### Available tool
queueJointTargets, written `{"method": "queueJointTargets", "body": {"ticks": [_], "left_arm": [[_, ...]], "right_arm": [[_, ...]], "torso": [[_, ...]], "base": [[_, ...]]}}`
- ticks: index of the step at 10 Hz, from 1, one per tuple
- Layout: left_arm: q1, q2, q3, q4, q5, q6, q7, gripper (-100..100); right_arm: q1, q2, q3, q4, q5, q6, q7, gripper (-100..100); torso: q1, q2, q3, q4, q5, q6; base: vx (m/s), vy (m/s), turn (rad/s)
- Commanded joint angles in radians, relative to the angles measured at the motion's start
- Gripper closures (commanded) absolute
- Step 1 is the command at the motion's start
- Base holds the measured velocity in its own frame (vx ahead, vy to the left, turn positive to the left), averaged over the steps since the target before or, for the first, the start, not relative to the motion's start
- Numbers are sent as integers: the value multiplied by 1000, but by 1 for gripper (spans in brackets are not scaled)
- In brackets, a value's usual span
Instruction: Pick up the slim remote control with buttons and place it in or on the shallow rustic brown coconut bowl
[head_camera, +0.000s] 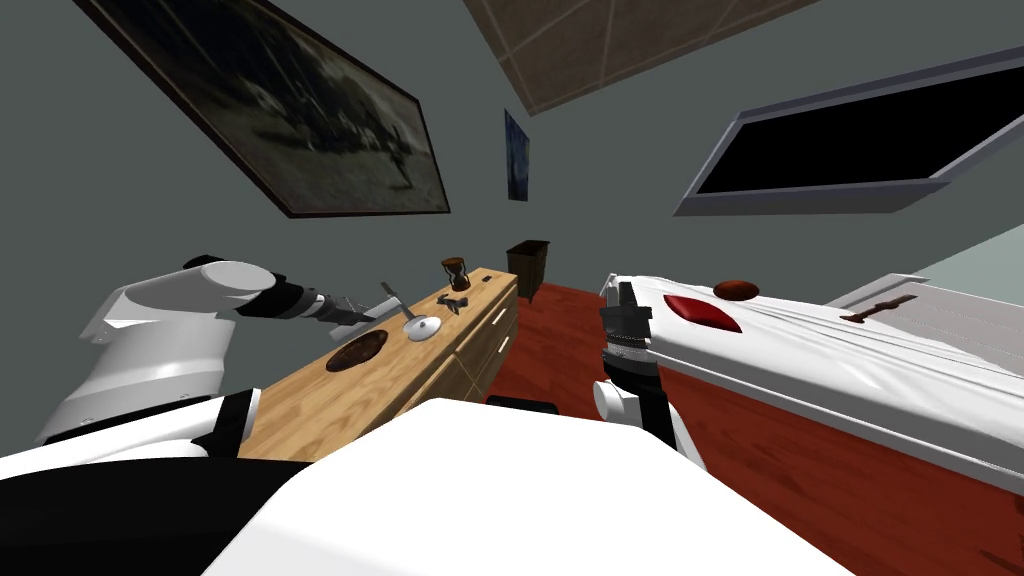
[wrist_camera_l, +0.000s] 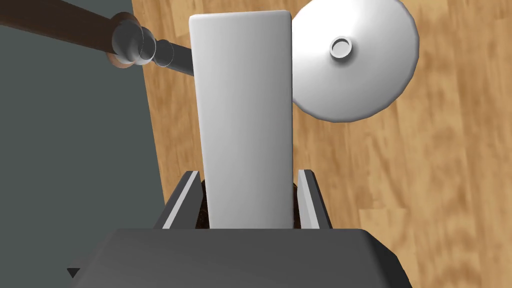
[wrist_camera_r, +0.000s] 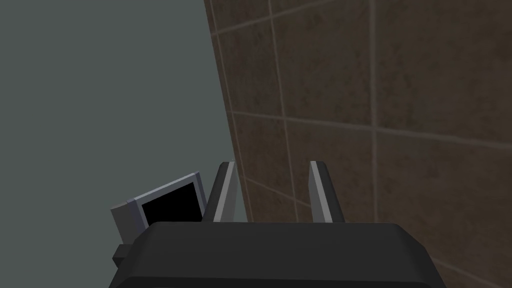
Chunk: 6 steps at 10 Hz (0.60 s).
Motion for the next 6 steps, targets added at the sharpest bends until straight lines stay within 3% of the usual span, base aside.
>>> {"method": "queueJointTargets", "body": {"ticks": [1,6], "left_arm": [[12,22,-12,50,-3,6,-12,100],[32,55,-40,159,-14,15,-31,100]], "right_arm": [[0,0,0,0,0,0,0,0],[0,0,0,0,0,0,0,0]], "torso": [[0,0,0,0,0,0],[-1,1,1,1,-1,-1]], "base": [[-25,40,-148],[-19,44,-113]]}}
